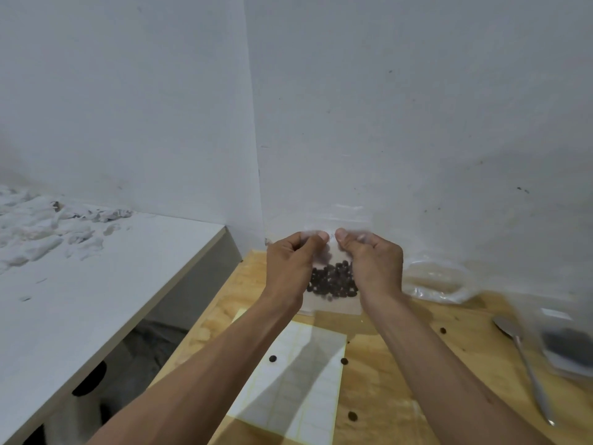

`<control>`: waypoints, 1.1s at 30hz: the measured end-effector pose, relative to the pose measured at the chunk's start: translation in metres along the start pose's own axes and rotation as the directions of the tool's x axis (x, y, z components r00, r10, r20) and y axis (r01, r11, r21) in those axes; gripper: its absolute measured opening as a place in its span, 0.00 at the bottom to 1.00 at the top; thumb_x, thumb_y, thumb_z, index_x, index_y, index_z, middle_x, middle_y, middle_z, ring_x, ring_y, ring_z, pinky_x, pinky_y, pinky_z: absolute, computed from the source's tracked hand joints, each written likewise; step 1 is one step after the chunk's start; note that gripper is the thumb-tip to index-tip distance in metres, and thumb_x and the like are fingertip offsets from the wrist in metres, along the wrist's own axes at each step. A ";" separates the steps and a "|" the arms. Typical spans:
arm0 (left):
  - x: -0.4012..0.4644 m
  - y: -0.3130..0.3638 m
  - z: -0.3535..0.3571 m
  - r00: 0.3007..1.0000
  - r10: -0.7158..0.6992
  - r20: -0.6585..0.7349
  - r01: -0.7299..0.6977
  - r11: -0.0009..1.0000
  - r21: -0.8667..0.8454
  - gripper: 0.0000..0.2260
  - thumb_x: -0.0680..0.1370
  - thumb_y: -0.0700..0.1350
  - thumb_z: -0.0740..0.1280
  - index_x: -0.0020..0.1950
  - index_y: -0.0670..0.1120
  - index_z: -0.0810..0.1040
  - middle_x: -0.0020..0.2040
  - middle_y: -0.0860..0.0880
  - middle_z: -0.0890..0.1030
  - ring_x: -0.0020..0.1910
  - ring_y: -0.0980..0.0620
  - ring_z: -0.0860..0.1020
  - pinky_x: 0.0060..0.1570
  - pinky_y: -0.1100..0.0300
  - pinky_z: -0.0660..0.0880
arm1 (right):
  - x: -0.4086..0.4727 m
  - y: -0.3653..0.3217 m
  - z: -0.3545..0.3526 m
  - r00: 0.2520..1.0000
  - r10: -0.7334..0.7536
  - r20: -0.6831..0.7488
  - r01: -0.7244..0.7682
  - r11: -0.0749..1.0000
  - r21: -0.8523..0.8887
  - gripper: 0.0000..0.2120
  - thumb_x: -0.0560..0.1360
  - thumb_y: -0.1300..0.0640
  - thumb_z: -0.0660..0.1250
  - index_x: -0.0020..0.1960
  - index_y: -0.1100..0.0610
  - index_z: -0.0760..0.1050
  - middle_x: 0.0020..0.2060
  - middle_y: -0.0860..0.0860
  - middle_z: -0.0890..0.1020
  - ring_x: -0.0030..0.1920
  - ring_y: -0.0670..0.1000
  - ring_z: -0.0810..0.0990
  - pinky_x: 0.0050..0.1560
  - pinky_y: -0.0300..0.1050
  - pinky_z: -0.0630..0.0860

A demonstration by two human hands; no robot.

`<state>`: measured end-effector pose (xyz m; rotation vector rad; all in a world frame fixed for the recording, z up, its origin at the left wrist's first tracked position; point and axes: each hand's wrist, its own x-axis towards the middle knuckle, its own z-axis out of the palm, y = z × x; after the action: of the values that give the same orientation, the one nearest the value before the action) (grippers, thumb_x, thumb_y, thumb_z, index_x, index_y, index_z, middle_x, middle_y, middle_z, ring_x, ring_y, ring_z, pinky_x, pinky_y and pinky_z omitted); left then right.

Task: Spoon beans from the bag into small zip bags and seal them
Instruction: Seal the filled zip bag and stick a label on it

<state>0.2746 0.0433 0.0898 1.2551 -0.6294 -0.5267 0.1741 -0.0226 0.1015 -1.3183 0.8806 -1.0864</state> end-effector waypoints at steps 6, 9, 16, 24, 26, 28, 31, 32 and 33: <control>0.003 -0.001 0.014 1.000 -0.017 -0.018 0.017 1.000 -0.005 0.06 0.77 0.41 0.74 0.46 0.38 0.86 0.36 0.45 0.84 0.37 0.52 0.81 0.43 0.65 0.79 | 0.008 0.001 -0.014 0.999 0.014 0.037 -0.014 1.000 0.007 0.04 0.73 0.52 0.77 0.41 0.52 0.86 0.37 0.45 0.88 0.42 0.42 0.86 0.50 0.39 0.78; 0.007 -0.003 0.020 1.000 -0.020 -0.005 0.020 1.000 0.004 0.07 0.77 0.43 0.74 0.47 0.38 0.86 0.39 0.45 0.85 0.40 0.52 0.82 0.49 0.61 0.80 | 0.013 -0.002 -0.030 0.984 0.063 0.169 -0.051 0.996 -0.075 0.13 0.73 0.43 0.75 0.46 0.52 0.86 0.41 0.45 0.88 0.45 0.42 0.86 0.51 0.40 0.78; 0.018 -0.009 0.046 0.984 -0.154 0.092 0.128 0.963 0.236 0.18 0.76 0.54 0.75 0.55 0.41 0.82 0.47 0.45 0.85 0.47 0.47 0.83 0.55 0.48 0.81 | 0.024 0.004 -0.095 0.976 0.180 0.121 -0.148 0.961 -0.232 0.13 0.75 0.60 0.75 0.59 0.57 0.80 0.49 0.54 0.86 0.48 0.53 0.86 0.46 0.47 0.82; -0.018 -0.020 0.139 0.828 -0.329 0.455 0.057 0.856 0.514 0.16 0.72 0.37 0.78 0.44 0.51 0.72 0.44 0.48 0.79 0.43 0.52 0.79 0.47 0.56 0.78 | 0.034 -0.008 -0.206 0.983 0.107 -0.148 -0.158 0.902 -0.401 0.17 0.75 0.56 0.75 0.63 0.55 0.80 0.51 0.52 0.83 0.48 0.50 0.82 0.47 0.45 0.77; -0.025 -0.025 0.170 0.788 -0.343 0.511 0.020 0.844 0.537 0.17 0.69 0.39 0.81 0.43 0.49 0.73 0.44 0.49 0.78 0.45 0.50 0.79 0.43 0.58 0.76 | 0.031 -0.013 -0.237 0.980 0.079 -0.184 -0.160 0.866 -0.474 0.18 0.75 0.56 0.74 0.64 0.56 0.80 0.51 0.52 0.82 0.48 0.48 0.81 0.48 0.44 0.75; -0.037 -0.028 0.197 0.751 -0.345 0.563 -0.039 0.828 0.559 0.18 0.66 0.41 0.82 0.49 0.42 0.77 0.45 0.48 0.79 0.48 0.45 0.79 0.41 0.55 0.76 | 0.029 -0.014 -0.266 0.975 0.070 -0.210 -0.173 0.833 -0.525 0.20 0.75 0.55 0.74 0.66 0.57 0.79 0.54 0.52 0.82 0.52 0.50 0.80 0.52 0.43 0.73; -0.051 -0.036 0.234 0.731 -0.324 0.601 -0.102 0.818 0.566 0.23 0.65 0.42 0.83 0.55 0.41 0.78 0.51 0.45 0.82 0.51 0.44 0.80 0.48 0.51 0.80 | 0.026 -0.010 -0.302 0.964 0.044 -0.264 -0.189 0.810 -0.555 0.22 0.75 0.56 0.74 0.68 0.59 0.78 0.62 0.55 0.81 0.58 0.51 0.78 0.57 0.44 0.73; -0.055 -0.040 0.245 0.716 -0.325 0.618 -0.129 0.808 0.574 0.25 0.65 0.43 0.83 0.57 0.41 0.78 0.52 0.45 0.82 0.52 0.44 0.80 0.50 0.50 0.80 | 0.025 -0.007 -0.312 0.958 0.035 -0.285 -0.194 0.808 -0.556 0.23 0.75 0.56 0.74 0.68 0.59 0.78 0.64 0.55 0.80 0.59 0.51 0.77 0.58 0.43 0.71; -0.059 -0.043 0.255 0.708 -0.316 0.631 -0.165 0.795 0.583 0.26 0.65 0.45 0.83 0.58 0.42 0.78 0.54 0.45 0.82 0.52 0.45 0.80 0.52 0.49 0.81 | 0.024 -0.005 -0.322 0.953 0.033 -0.302 -0.205 0.804 -0.558 0.23 0.75 0.56 0.74 0.69 0.60 0.78 0.66 0.56 0.79 0.62 0.51 0.77 0.59 0.42 0.70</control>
<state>0.0542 -0.1048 0.0864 1.6919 -1.5051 -0.9531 -0.1256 -0.1408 0.0808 -1.5986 1.5873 -0.9430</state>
